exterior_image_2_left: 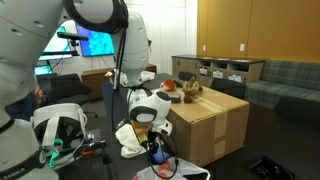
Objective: Swap the things on the box with the things on the table
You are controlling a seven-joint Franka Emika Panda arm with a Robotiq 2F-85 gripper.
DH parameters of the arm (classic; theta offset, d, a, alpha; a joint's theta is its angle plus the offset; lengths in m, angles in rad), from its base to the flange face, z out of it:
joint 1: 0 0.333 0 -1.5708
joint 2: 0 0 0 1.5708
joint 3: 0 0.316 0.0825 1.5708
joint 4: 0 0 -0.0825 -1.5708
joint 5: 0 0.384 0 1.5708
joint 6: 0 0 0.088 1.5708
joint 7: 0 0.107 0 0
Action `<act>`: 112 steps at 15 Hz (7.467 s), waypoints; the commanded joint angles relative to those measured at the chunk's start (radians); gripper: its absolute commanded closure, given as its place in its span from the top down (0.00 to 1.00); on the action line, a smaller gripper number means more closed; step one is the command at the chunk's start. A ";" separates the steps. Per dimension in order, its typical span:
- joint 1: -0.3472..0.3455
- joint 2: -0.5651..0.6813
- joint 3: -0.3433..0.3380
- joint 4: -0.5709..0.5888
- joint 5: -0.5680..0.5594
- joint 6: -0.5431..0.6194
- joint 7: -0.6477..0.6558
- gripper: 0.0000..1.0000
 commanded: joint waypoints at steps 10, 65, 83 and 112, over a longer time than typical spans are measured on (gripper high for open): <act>0.321 0.030 -0.053 -0.059 0.274 0.312 0.553 1.00; 0.195 -0.144 -0.319 0.057 0.381 -0.397 0.444 1.00; 0.189 0.065 -0.338 0.172 0.691 -0.267 0.482 1.00; 0.554 -0.510 -0.604 -0.129 -0.263 -0.366 1.138 0.04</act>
